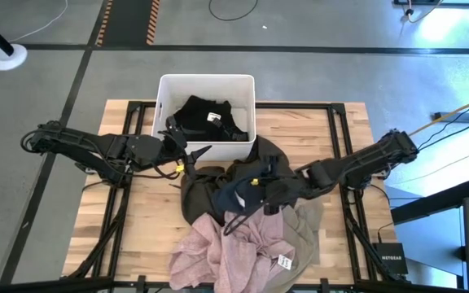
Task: Sort clothes
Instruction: Put the blue shorts into the white laundry bin
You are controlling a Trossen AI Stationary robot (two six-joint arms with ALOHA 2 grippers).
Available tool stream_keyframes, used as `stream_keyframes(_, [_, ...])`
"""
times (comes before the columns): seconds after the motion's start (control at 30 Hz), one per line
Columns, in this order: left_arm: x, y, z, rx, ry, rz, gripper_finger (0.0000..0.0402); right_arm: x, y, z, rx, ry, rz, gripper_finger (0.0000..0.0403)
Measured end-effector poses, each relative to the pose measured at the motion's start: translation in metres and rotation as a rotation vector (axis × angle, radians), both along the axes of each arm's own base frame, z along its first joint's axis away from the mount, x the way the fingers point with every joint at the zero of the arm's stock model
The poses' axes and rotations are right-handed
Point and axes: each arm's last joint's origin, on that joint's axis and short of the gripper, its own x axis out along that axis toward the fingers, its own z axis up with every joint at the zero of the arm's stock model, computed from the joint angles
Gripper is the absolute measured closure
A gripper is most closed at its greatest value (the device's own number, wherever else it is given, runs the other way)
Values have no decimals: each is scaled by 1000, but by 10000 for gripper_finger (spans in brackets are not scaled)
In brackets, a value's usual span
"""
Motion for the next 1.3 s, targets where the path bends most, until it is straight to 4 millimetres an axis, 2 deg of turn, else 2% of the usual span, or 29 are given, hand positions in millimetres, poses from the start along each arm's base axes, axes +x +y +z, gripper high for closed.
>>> stream_keyframes(0.23, [0,0,0,1,3,-1,196,-18,-9,27,-10,-108,-45,389])
stream_keyframes(0.67, [0,0,0,1,5,-1,196,-36,-18,60,-8,-292,-80,390])
stream_keyframes(0.9, [0,0,0,1,5,-1,196,-34,-24,75,-20,-404,-77,388])
stream_keyframes(1.3, [0,0,-1,1,6,-1,196,-18,-67,87,29,-509,-109,388])
